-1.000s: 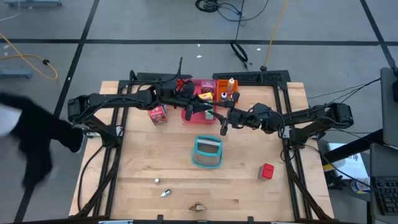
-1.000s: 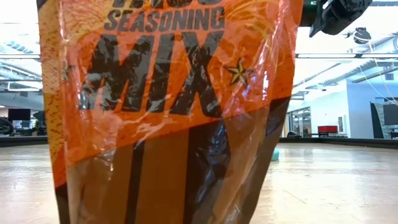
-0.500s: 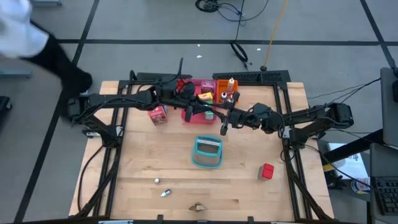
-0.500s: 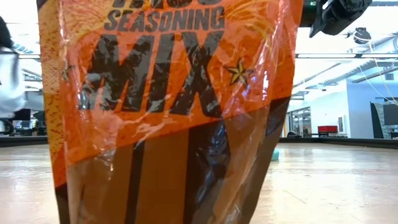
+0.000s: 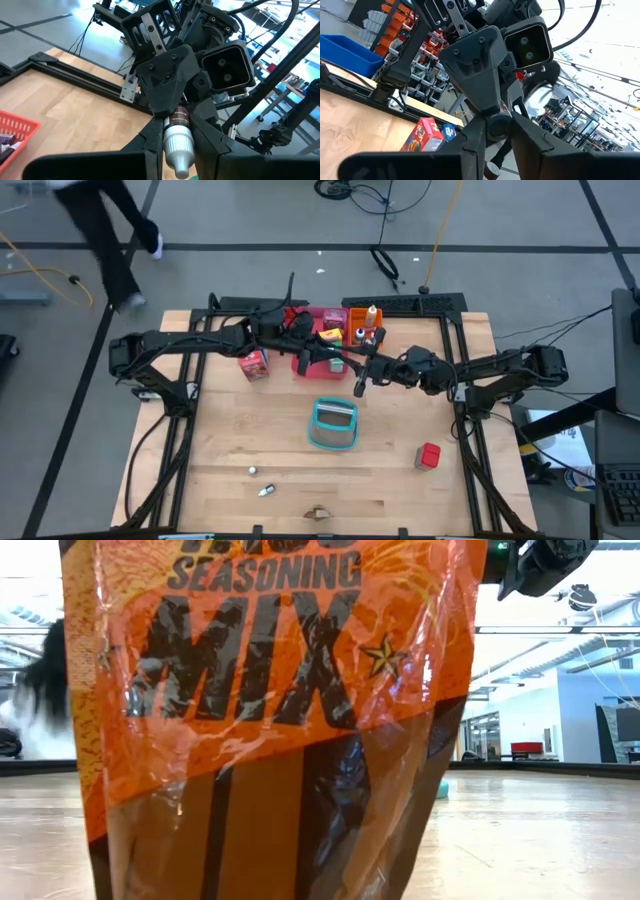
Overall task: Pick & Place Kitchen Items
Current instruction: Put the top small brown food coloring bottle into the orange bin
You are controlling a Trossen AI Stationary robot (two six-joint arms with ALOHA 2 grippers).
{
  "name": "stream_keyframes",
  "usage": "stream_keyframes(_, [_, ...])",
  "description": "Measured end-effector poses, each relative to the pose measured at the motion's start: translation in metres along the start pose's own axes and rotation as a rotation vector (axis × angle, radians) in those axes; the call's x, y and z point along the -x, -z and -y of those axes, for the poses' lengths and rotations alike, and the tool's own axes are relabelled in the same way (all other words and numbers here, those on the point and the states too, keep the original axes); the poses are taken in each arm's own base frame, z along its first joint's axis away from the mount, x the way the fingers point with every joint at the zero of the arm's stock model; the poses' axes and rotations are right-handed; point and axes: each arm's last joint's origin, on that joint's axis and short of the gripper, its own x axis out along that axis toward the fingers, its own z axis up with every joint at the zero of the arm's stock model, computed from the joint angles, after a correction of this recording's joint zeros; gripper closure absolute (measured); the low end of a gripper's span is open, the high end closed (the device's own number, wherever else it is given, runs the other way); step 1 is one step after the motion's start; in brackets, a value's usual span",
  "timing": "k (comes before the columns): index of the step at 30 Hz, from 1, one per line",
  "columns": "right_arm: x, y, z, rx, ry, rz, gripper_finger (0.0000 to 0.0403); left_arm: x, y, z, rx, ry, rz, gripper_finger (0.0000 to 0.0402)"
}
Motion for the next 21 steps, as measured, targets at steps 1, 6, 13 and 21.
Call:
stream_keyframes(1, [0.000, 0.000, 0.000, 0.000, 0.001, 0.000, 0.0342, 0.000, 0.000, 0.000, -0.002, 0.000, 0.000, 0.0338])
stream_keyframes(6, [0.000, 0.000, 0.001, -0.006, 0.018, -0.008, 0.0342, 0.003, -0.002, -0.001, -0.014, -0.005, 0.006, 0.0329])
stream_keyframes(13, [0.000, -0.001, 0.002, -0.014, 0.039, -0.008, 0.0345, 0.005, -0.003, -0.002, -0.038, -0.019, 0.006, 0.0270])
stream_keyframes(21, [0.000, 0.004, 0.004, 0.007, 0.108, -0.092, 0.0345, 0.030, -0.015, -0.005, -0.059, -0.041, -0.024, 0.0228])
